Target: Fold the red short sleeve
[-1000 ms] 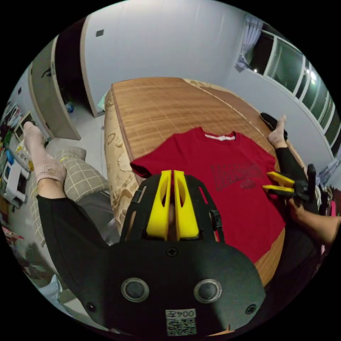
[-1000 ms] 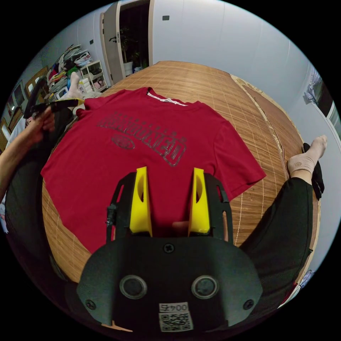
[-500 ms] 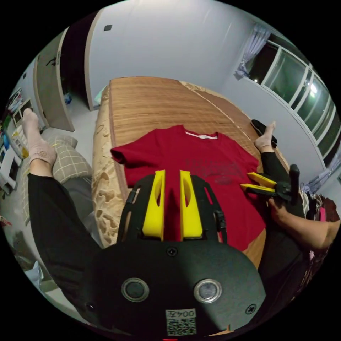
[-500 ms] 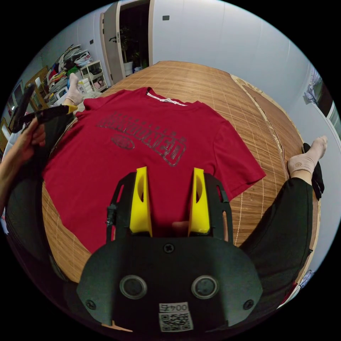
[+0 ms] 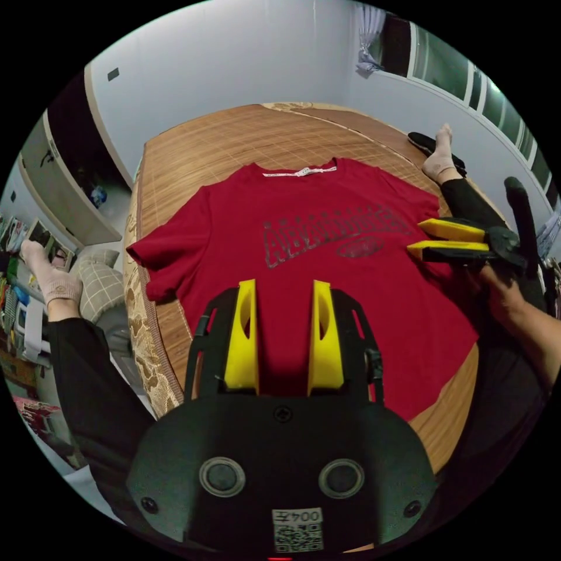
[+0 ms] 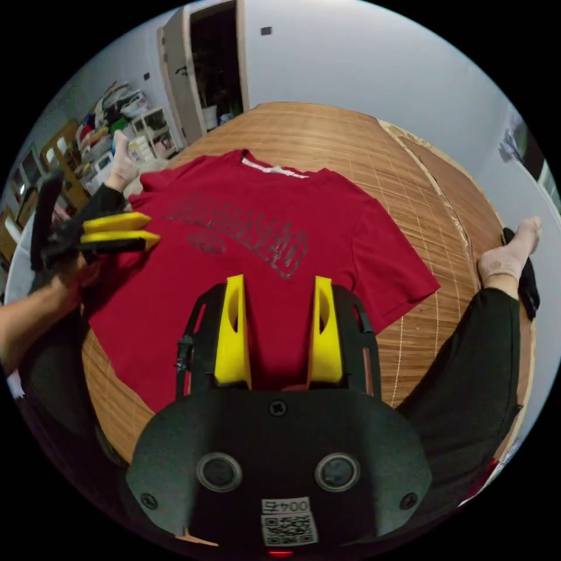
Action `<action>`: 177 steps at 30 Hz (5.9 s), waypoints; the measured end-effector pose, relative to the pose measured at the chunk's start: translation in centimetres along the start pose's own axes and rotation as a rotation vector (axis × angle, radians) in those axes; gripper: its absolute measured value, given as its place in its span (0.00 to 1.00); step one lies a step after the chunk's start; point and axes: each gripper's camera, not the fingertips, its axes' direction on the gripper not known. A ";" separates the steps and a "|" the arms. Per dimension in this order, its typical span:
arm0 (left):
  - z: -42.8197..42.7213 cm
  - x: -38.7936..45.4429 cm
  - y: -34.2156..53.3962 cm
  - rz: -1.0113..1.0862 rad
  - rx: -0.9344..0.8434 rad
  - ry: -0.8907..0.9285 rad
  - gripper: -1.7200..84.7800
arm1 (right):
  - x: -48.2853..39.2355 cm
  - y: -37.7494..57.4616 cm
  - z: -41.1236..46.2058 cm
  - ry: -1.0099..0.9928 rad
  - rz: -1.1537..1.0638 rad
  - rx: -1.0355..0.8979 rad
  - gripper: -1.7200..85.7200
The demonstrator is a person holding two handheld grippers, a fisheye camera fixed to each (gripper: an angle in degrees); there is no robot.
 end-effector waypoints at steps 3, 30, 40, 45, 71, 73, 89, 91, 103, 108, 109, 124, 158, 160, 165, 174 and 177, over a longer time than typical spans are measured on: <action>0.4 0.2 0.3 -0.025 0.005 0.020 0.17 | 4.0 -2.0 -4.3 0.023 0.090 0.115 0.16; 2.8 2.9 1.1 -0.035 0.008 0.034 0.16 | 21.4 -13.2 -3.5 0.183 0.345 -0.279 0.05; 3.3 2.7 0.6 -0.042 0.010 0.047 0.16 | 19.4 -13.3 -6.3 -0.212 0.080 -0.237 0.08; 3.4 2.4 0.1 -0.043 0.010 0.049 0.16 | 17.3 -13.8 -5.2 -0.242 -0.060 -0.308 0.06; 3.3 0.0 -4.7 -0.050 0.018 0.070 0.16 | 7.9 -13.1 -1.5 -0.160 -0.058 -0.023 0.19; 3.3 -0.1 -5.3 -0.046 0.018 0.064 0.16 | 6.0 -13.1 0.4 -0.058 -0.078 -0.054 0.22; 2.1 -1.2 -10.5 -0.016 0.036 0.211 0.20 | 2.2 -10.0 6.0 0.076 -0.126 -0.035 0.25; 0.9 -3.1 -12.5 -0.064 0.142 0.346 0.18 | 1.9 -9.7 6.4 0.073 -0.124 -0.031 0.25; 5.7 -8.6 -29.7 0.214 -0.001 0.171 0.13 | 0.4 -8.6 8.2 0.072 -0.123 -0.025 0.24; 7.7 -7.9 -32.6 0.304 -0.088 0.263 0.12 | -0.1 -8.3 8.8 0.073 -0.123 -0.025 0.24; 7.9 -7.6 -33.1 0.319 -0.092 0.257 0.12 | -0.3 -8.2 8.9 0.074 -0.123 -0.025 0.24; 7.8 -3.8 -32.4 0.335 0.011 0.001 0.05 | -1.6 -7.7 10.3 0.081 -0.119 -0.025 0.24; -3.0 -0.3 -16.5 0.067 0.048 0.167 0.23 | -4.8 -7.1 10.9 0.082 -0.120 -0.026 0.23; -2.9 0.3 -13.8 0.052 0.018 0.129 0.23 | -5.1 -7.1 10.9 0.083 -0.121 -0.027 0.23; -2.5 0.0 -12.7 0.025 -0.011 0.088 0.22 | -5.7 -7.1 10.8 0.085 -0.122 -0.029 0.23; -3.5 -1.9 -11.6 0.026 -0.012 0.133 0.21 | -6.8 -7.8 10.2 0.106 -0.099 -0.070 0.25; -5.9 -3.2 -11.3 0.029 0.017 0.182 0.21 | -7.3 -7.9 7.5 0.042 -0.113 -0.058 0.25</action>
